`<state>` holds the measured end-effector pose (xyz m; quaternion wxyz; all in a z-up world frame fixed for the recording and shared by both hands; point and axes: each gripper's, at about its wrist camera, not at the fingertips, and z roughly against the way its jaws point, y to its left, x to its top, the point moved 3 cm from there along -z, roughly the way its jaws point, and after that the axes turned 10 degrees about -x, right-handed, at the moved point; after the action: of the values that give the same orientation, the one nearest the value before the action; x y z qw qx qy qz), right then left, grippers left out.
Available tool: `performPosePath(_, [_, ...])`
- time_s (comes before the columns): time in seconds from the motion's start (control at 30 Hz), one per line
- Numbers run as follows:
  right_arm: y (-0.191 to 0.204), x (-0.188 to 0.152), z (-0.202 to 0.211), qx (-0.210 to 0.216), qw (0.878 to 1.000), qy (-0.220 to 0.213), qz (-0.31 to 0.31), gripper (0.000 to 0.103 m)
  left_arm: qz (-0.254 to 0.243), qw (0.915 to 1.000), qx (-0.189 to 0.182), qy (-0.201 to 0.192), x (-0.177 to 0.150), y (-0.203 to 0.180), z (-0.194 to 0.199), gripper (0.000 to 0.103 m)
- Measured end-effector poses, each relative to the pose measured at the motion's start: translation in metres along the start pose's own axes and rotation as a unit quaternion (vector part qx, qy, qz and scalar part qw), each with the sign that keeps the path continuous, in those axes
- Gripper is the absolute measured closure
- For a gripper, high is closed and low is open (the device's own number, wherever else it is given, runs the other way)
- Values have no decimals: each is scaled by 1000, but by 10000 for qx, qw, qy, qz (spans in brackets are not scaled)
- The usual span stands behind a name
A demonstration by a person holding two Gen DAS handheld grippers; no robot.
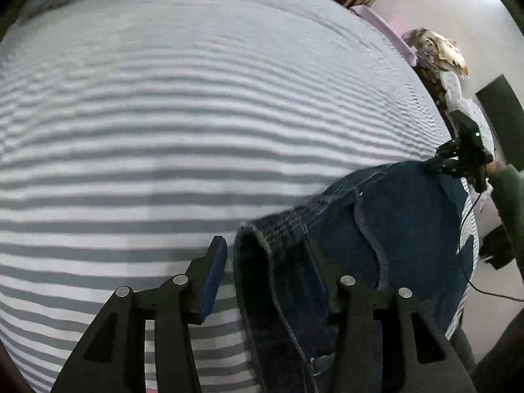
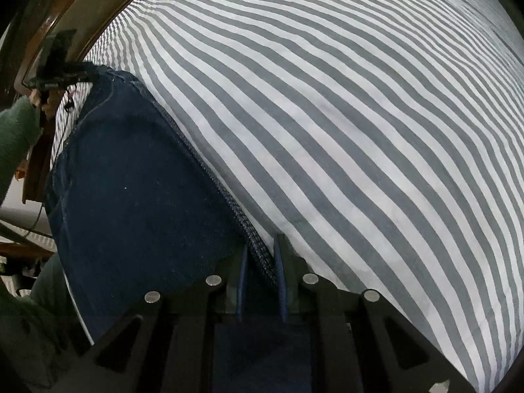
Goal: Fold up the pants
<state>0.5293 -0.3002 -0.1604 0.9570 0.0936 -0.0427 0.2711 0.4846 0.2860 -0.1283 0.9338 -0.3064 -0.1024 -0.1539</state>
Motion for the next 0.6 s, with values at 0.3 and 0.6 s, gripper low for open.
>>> performPosePath(0.3, [-9,-1,4,144,9997,-82,-176,88,-781,9957,360,-337,15,-37,-37,39])
performPosePath(0.6, [2,-4,19,-108,9997,-178,130,94,-924,9951,234,-271,3,-49,-27,71])
